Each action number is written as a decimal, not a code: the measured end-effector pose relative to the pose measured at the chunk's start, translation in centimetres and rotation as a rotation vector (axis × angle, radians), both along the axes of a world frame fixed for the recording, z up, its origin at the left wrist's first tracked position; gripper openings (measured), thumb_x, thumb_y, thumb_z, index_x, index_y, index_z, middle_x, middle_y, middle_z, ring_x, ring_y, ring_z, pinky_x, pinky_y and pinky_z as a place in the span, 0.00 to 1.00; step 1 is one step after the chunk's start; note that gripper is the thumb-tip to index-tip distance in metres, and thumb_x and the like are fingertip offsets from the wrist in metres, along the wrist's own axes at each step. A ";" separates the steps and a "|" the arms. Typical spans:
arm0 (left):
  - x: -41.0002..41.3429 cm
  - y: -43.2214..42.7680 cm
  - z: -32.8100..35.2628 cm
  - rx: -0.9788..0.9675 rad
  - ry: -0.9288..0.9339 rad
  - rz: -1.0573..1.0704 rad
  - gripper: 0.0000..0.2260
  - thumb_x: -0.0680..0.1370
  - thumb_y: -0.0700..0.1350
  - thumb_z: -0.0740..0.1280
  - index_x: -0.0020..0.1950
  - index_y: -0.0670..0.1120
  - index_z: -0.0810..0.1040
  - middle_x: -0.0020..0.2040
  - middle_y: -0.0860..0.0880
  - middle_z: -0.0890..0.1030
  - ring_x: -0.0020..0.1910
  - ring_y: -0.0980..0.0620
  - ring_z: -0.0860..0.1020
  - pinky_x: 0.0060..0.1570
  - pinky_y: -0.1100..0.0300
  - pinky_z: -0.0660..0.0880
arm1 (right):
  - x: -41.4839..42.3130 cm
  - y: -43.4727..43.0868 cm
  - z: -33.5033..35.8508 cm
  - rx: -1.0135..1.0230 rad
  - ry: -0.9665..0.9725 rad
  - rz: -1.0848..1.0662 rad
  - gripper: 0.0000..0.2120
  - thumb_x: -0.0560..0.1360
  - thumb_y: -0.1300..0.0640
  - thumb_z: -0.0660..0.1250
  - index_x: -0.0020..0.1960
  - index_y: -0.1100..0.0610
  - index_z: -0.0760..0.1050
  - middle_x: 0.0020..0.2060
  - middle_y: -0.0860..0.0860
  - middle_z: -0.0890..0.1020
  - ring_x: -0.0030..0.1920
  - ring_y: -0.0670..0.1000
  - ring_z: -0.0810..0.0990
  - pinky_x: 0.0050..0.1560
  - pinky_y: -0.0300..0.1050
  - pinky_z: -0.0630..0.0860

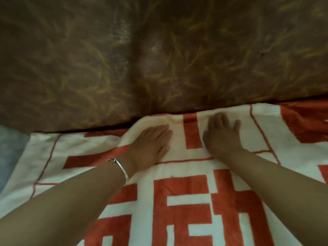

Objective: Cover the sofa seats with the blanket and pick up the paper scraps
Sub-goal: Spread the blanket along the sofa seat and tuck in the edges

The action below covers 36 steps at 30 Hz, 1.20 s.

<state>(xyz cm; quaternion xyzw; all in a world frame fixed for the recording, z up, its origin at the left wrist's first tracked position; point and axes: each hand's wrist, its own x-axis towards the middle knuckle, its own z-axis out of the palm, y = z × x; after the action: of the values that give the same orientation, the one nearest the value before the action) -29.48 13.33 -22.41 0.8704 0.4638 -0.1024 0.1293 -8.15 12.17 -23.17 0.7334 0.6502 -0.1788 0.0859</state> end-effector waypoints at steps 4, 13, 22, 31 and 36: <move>-4.8 0.3 0.8 0.135 -0.143 0.226 0.23 0.77 0.54 0.57 0.67 0.42 0.70 0.64 0.42 0.73 0.61 0.42 0.72 0.64 0.52 0.69 | -7.8 1.0 1.0 0.176 0.059 0.279 0.20 0.81 0.57 0.50 0.72 0.60 0.63 0.72 0.57 0.63 0.73 0.58 0.58 0.72 0.53 0.54; -16.5 3.6 0.8 0.116 0.098 0.623 0.20 0.77 0.34 0.55 0.68 0.43 0.69 0.66 0.40 0.71 0.65 0.39 0.70 0.63 0.48 0.70 | -18.0 5.1 1.6 0.443 0.080 0.489 0.09 0.67 0.71 0.64 0.44 0.67 0.81 0.44 0.63 0.81 0.46 0.64 0.78 0.44 0.52 0.76; -22.0 5.9 -1.1 -0.016 0.248 0.462 0.16 0.80 0.40 0.55 0.67 0.45 0.69 0.64 0.39 0.70 0.60 0.37 0.74 0.61 0.48 0.71 | -23.6 7.6 1.8 0.008 -0.059 0.512 0.16 0.79 0.60 0.58 0.66 0.58 0.71 0.64 0.57 0.72 0.64 0.59 0.73 0.61 0.52 0.72; -26.7 5.5 -0.9 0.194 -0.140 0.709 0.10 0.78 0.34 0.58 0.58 0.35 0.70 0.63 0.34 0.68 0.51 0.34 0.75 0.51 0.47 0.72 | -27.2 7.8 0.6 0.262 0.076 0.515 0.16 0.81 0.61 0.51 0.69 0.59 0.62 0.56 0.59 0.79 0.55 0.60 0.79 0.54 0.52 0.75; -29.1 4.2 -0.3 0.374 -0.267 0.802 0.17 0.74 0.31 0.59 0.63 0.38 0.69 0.65 0.37 0.68 0.53 0.35 0.74 0.53 0.46 0.71 | -28.0 6.5 0.2 0.334 -0.016 0.529 0.16 0.80 0.63 0.51 0.67 0.60 0.64 0.51 0.59 0.81 0.49 0.58 0.82 0.45 0.50 0.77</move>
<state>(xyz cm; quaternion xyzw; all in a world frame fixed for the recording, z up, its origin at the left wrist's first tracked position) -58.60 17.55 -22.68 0.6362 0.7537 0.1540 0.0582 -36.14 18.64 -22.99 0.5440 0.8383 -0.0352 0.0128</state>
